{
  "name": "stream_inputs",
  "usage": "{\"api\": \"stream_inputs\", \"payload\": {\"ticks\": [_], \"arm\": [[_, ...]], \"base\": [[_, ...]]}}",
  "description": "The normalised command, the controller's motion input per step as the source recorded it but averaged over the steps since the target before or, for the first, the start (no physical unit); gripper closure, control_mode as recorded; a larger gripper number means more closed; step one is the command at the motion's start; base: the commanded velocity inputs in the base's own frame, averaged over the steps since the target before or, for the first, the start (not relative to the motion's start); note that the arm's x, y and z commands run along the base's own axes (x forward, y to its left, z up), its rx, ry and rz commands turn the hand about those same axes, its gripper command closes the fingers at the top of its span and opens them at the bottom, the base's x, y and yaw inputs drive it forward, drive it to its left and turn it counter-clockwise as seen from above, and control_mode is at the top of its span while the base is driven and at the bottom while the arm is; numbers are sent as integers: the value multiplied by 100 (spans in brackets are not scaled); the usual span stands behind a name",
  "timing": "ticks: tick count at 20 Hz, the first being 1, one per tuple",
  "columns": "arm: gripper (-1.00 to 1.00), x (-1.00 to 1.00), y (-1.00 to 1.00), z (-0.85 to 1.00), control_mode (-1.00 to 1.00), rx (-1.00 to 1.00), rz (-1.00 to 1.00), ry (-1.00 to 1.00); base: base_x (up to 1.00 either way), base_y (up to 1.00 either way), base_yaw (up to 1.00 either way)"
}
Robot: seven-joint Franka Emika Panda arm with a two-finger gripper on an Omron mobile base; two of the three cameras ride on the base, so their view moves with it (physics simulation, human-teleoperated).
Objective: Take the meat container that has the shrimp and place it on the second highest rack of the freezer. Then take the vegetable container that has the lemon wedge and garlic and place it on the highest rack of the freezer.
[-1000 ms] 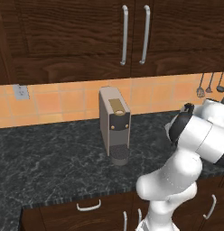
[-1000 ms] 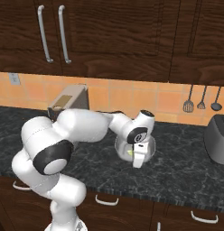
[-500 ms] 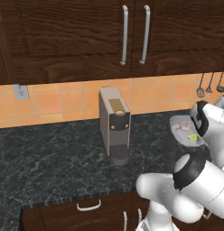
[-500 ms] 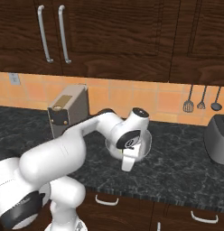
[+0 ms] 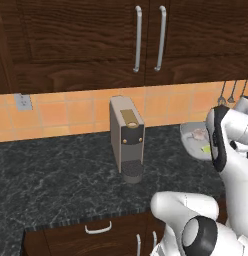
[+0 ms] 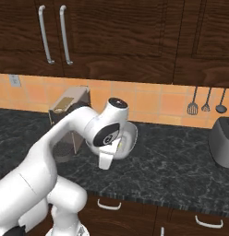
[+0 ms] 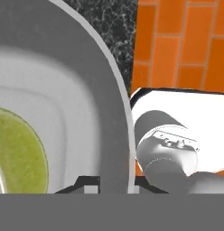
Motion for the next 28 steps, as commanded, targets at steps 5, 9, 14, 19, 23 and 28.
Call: {"api": "stream_inputs", "payload": {"ticks": [5,9,14,19,23,28], "arm": [[100,-49,49,43,-100,4,-1,0],[100,-23,61,28,-100,1,-2,0],[100,-3,75,6,-100,0,0,0],[100,-21,73,9,-100,0,0,0],[100,-11,61,9,-100,0,0,0],[100,0,53,1,-100,-3,3,0]], "base": [[0,0,0],[0,0,0],[0,0,0],[0,0,0],[0,0,0],[0,0,0]]}}
